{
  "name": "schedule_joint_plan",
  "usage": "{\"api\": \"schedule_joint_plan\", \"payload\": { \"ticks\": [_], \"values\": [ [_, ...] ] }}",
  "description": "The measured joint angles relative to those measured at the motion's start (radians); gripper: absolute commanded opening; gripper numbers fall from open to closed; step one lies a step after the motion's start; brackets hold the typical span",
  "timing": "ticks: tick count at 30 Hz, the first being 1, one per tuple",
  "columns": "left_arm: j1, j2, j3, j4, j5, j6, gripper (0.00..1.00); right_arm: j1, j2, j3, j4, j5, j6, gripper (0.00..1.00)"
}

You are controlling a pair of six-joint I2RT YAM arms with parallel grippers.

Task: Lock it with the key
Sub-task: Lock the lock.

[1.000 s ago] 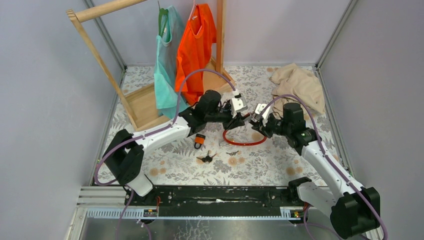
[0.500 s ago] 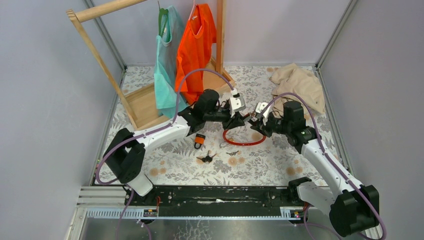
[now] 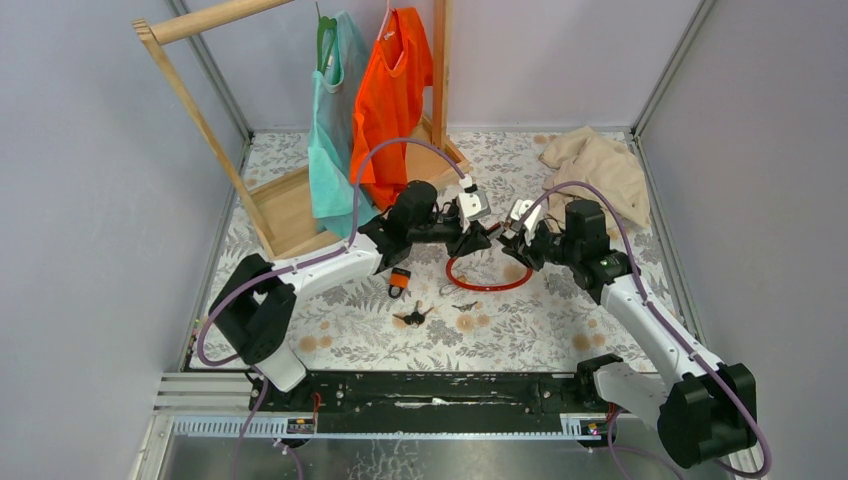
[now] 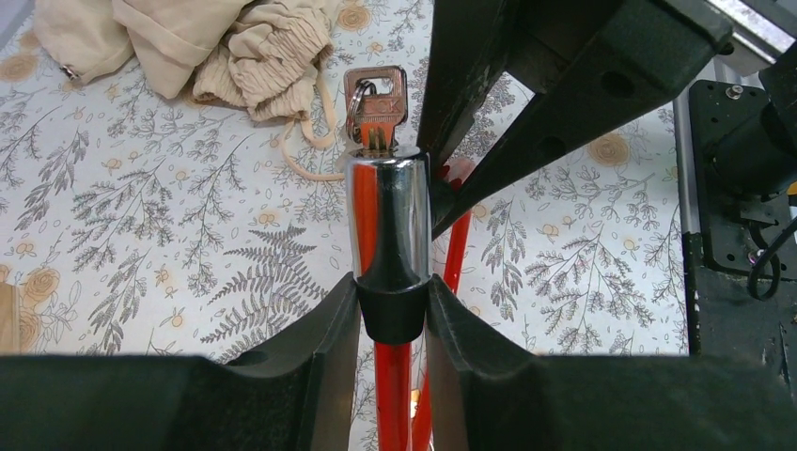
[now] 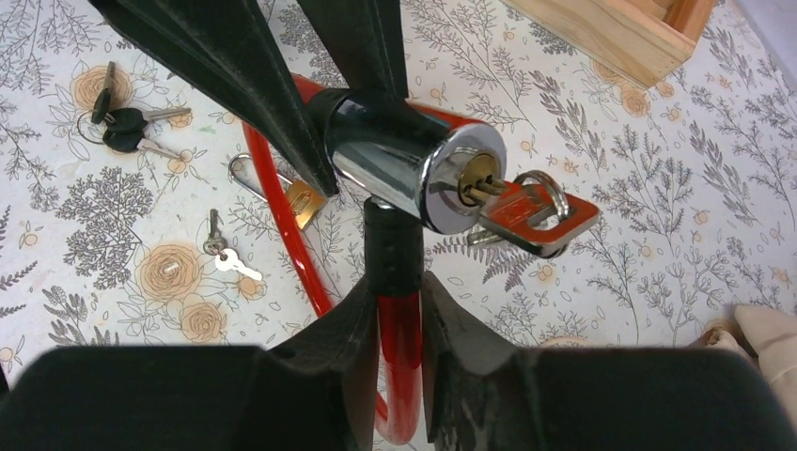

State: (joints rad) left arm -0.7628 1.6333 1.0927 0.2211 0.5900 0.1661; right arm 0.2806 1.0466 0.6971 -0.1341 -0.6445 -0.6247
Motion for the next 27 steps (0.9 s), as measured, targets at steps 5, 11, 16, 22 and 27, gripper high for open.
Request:
{"api": "schedule_joint_plan", "payload": {
  "ticks": [5,11,16,22,27],
  "values": [
    [-0.002,0.000,-0.004,0.004,-0.009,-0.004,0.00,0.001,0.015,0.012,-0.008,0.016,0.005,0.39],
    [-0.006,0.000,-0.005,0.004,-0.011,-0.005,0.00,0.001,0.017,0.019,-0.023,0.045,0.001,0.52],
    [-0.011,0.000,-0.005,0.003,-0.013,-0.008,0.00,0.001,0.000,0.026,-0.080,0.061,0.002,0.67],
    [-0.011,0.000,-0.005,0.003,-0.017,-0.009,0.00,0.001,-0.032,0.090,-0.190,0.081,0.024,0.81],
    [-0.010,0.000,-0.005,0.003,-0.023,-0.011,0.00,0.001,-0.082,0.159,-0.272,0.105,0.075,0.82]
  ]
}}
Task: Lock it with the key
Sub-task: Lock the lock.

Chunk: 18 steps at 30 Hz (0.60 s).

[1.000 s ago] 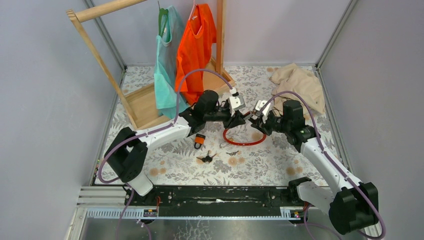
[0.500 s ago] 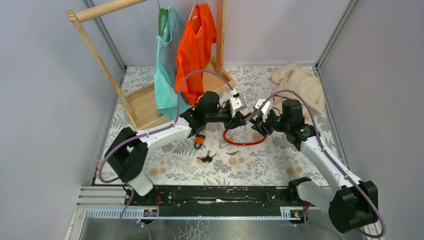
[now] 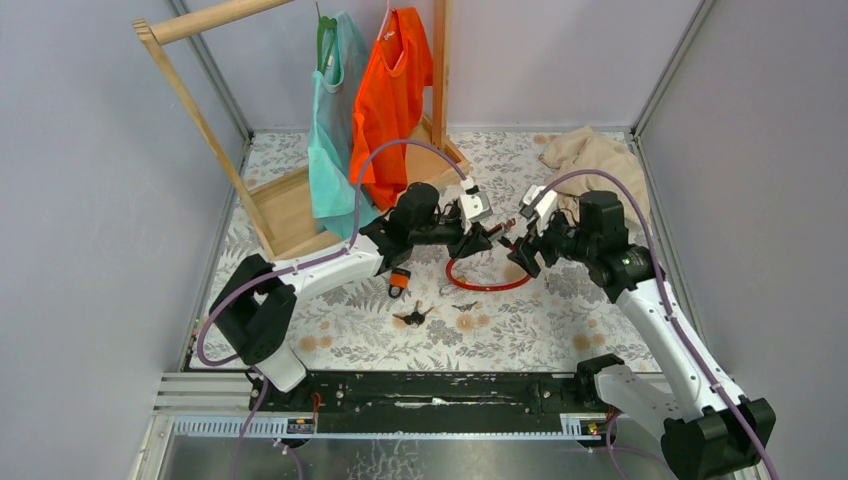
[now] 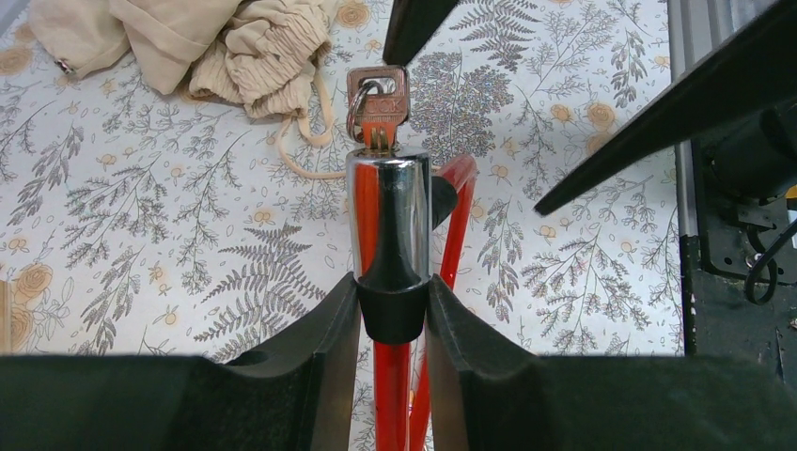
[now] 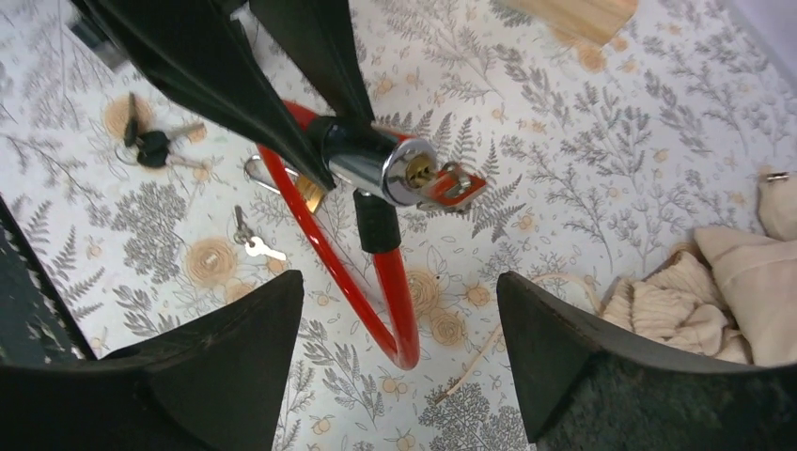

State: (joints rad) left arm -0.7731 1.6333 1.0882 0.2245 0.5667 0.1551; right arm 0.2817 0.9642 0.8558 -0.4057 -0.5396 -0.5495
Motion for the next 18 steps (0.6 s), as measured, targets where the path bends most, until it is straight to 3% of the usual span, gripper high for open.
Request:
{"api": "schedule_joint_plan", "payload": {
  "ticks": [6,12,18],
  "values": [
    [0.000,0.000,0.000,0.000,-0.003,0.000,0.00,0.000,0.011,0.170,-0.058,0.055,0.135,0.81],
    [0.000,0.000,0.000,0.000,-0.008,0.001,0.00,0.000,0.129,0.348,-0.078,0.058,0.303,0.80],
    [0.000,0.000,0.000,0.000,-0.010,0.001,0.00,0.000,0.210,0.382,-0.136,0.077,0.402,0.77]
  ]
}}
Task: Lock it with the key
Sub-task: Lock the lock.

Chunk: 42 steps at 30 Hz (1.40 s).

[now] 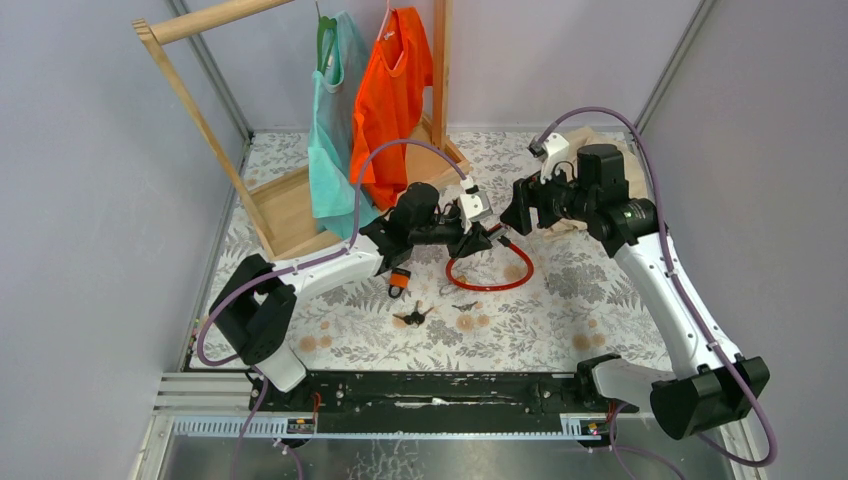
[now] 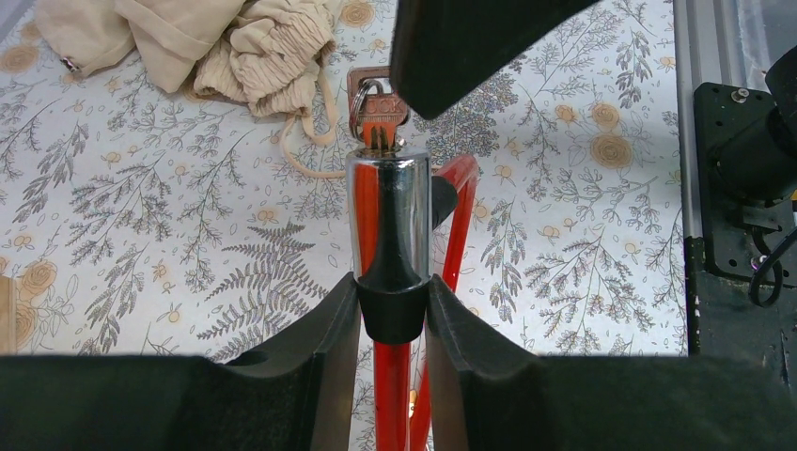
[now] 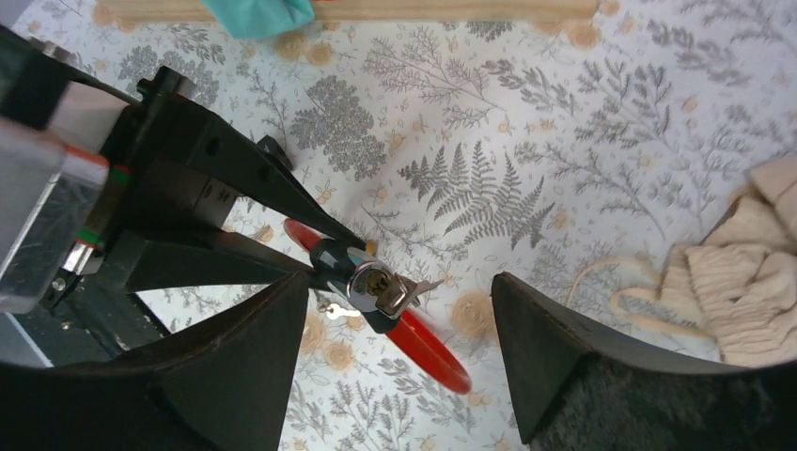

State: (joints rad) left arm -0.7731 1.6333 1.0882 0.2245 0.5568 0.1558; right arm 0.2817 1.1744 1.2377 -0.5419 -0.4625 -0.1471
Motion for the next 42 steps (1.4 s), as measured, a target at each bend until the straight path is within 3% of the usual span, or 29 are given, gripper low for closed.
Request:
{"api": "schedule_joint_plan", "payload": {
  "ticks": [14,27,35,42],
  "values": [
    [0.000,0.000,0.000,0.000,0.000,0.001,0.00,-0.031,0.081,0.013,-0.103,-0.042,0.060,0.53],
    [0.000,0.000,0.000,0.000,0.000,0.001,0.00,-0.102,0.124,0.038,-0.111,-0.206,0.101,0.44],
    [0.000,0.000,0.000,0.000,0.000,0.001,0.00,-0.102,0.134,0.038,-0.117,-0.237,0.095,0.40],
    [0.000,0.000,0.000,0.000,0.001,0.001,0.00,-0.102,0.140,0.038,-0.124,-0.238,0.076,0.29]
  ]
}}
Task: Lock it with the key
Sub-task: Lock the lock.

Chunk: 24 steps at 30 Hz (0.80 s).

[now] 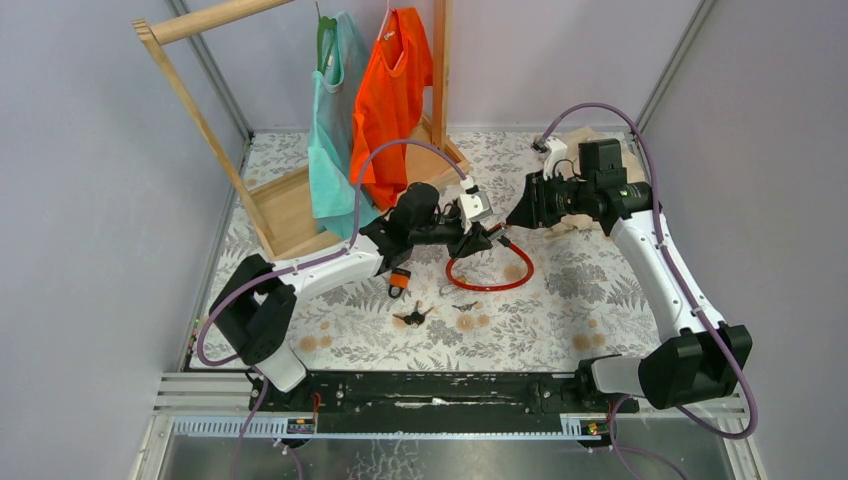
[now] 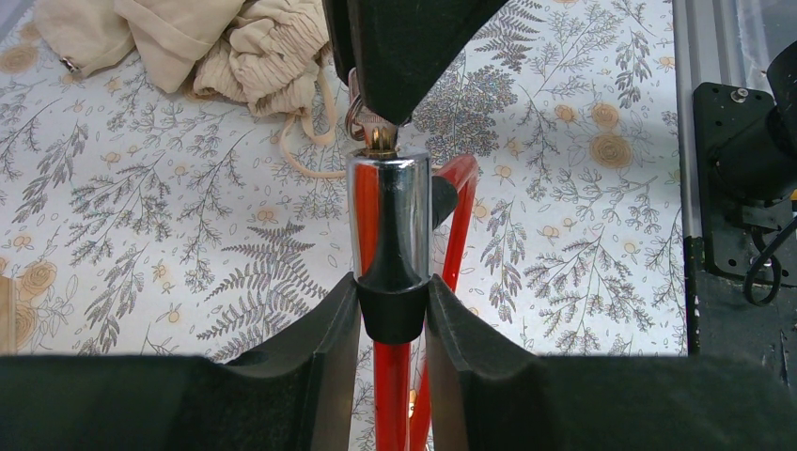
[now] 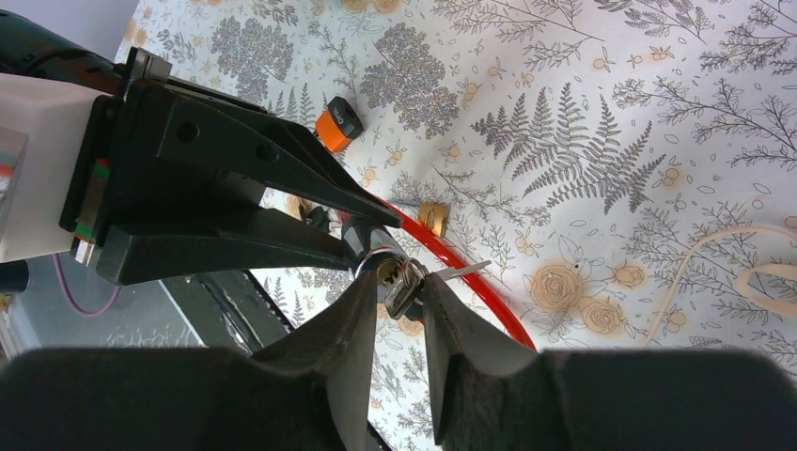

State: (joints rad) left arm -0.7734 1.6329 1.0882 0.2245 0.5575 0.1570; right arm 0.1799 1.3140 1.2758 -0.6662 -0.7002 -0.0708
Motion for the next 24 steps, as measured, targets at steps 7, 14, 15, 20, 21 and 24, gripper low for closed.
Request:
{"api": "schedule_joint_plan", "payload": {
  "ticks": [7,14,15,20,21,24],
  "values": [
    [0.000,-0.003,0.000,-0.001,0.001,0.000,0.00,0.000,0.005,0.000,0.001,-0.003,-0.042,0.16],
    [0.001,-0.005,-0.005,-0.012,0.035,0.003,0.00,-0.001,0.012,0.000,-0.029,-0.074,-0.283,0.07],
    [0.001,-0.005,-0.006,-0.016,0.043,0.003,0.00,-0.001,0.013,0.000,-0.040,-0.086,-0.335,0.06],
    [0.002,-0.005,-0.008,-0.030,0.071,0.006,0.00,-0.001,0.021,0.007,-0.101,-0.143,-0.592,0.05],
    [0.002,-0.005,-0.008,-0.033,0.075,0.006,0.00,-0.001,0.027,0.013,-0.117,-0.152,-0.639,0.05],
    [0.003,-0.005,-0.008,-0.038,0.079,0.007,0.00,-0.001,0.042,0.029,-0.152,-0.168,-0.768,0.04]
  ]
}}
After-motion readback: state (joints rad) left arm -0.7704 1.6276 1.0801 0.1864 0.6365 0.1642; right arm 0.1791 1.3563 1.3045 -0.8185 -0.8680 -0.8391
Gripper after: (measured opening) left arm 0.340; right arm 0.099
